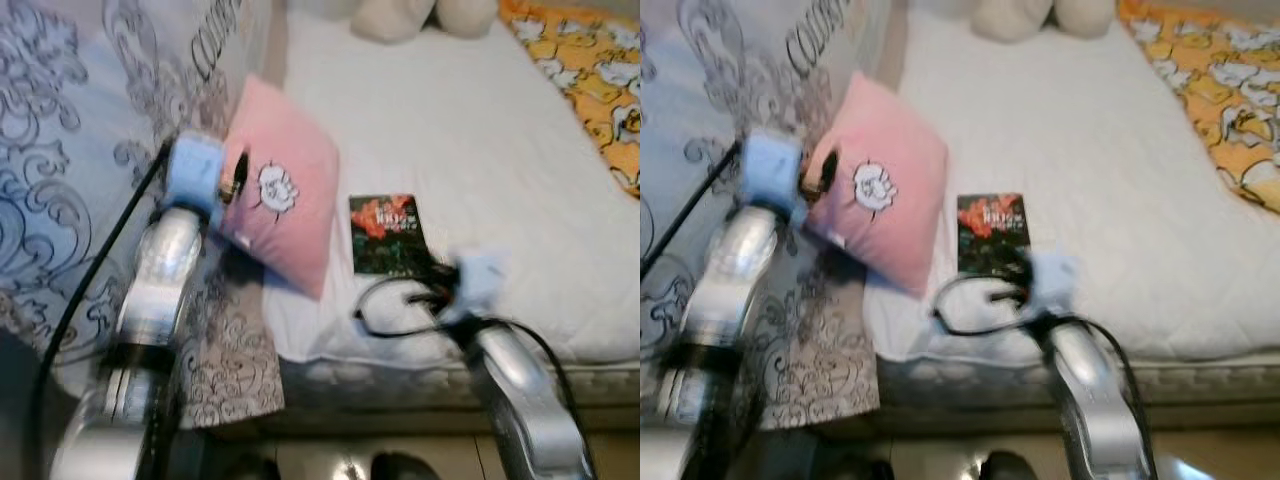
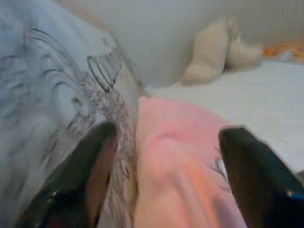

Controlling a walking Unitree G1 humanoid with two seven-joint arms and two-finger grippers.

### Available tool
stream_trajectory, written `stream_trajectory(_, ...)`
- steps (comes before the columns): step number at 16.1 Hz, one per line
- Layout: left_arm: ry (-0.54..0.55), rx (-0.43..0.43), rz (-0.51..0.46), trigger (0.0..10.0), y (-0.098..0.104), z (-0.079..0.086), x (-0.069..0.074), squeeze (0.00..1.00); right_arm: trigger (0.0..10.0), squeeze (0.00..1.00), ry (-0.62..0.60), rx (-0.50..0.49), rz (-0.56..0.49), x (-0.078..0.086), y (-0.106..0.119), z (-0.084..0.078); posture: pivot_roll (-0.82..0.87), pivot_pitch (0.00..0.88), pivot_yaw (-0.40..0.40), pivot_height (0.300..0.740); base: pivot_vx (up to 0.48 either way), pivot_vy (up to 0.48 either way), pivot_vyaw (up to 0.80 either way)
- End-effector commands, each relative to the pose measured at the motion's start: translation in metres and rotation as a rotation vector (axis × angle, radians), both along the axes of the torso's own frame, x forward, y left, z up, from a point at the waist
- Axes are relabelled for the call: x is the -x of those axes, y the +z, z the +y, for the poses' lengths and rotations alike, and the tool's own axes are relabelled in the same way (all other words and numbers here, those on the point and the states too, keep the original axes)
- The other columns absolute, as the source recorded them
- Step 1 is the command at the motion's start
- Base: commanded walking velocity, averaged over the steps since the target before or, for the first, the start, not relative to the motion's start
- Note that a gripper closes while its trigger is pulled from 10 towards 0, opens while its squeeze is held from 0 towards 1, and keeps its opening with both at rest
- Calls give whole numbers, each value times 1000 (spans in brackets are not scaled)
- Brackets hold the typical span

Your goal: Clean up the room

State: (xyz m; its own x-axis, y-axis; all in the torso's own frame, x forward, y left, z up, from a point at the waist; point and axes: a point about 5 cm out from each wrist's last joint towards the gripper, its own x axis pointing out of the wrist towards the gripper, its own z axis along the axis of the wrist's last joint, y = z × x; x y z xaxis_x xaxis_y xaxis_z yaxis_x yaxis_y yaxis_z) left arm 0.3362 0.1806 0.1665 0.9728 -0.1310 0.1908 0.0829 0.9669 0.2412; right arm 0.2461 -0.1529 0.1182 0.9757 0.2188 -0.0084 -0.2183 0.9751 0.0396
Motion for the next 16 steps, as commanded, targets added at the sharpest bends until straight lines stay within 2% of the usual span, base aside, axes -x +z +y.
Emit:
stream_trajectory(1,19,52,-10,10000,1,8,8,1000,10000,0,-44,13,-53,2,7,-3,-151,0,44,740,0,0,0)
stream_trajectory(2,32,126,41,10000,-22,10,35,1000,10000,0,-66,4,-8,8,-5,-6,-157,0,41,740,0,0,0)
stream_trajectory(3,33,153,102,10000,-40,8,50,1000,10000,0,-93,-4,22,9,-14,-7,-145,0,34,740,0,0,0)
stream_trajectory(4,-13,166,138,10000,-48,0,53,588,10000,0,-111,-6,26,3,-19,-5,-141,0,34,740,0,-341,0)
stream_trajectory(5,-58,110,156,10000,-50,-7,48,0,10000,0,-99,-3,9,-5,-18,1,-140,0,39,740,0,-420,0)
stream_trajectory(7,-38,106,173,10000,-45,-12,33,0,10000,0,-82,5,-31,-23,-15,8,-145,0,48,740,0,-424,0)
stream_trajectory(9,-5,113,183,10000,-42,-11,25,0,10000,0,-87,26,-67,-35,-11,9,-146,0,58,740,0,-420,0)
stream_trajectory(12,78,153,211,10000,-47,-4,19,0,10000,0,-112,11,-24,-42,-23,6,-147,0,53,740,0,-420,0)
stream_trajectory(16,87,152,226,10000,-52,-10,18,0,10000,0,-95,15,-11,-42,-30,8,-154,0,55,740,0,-420,0)
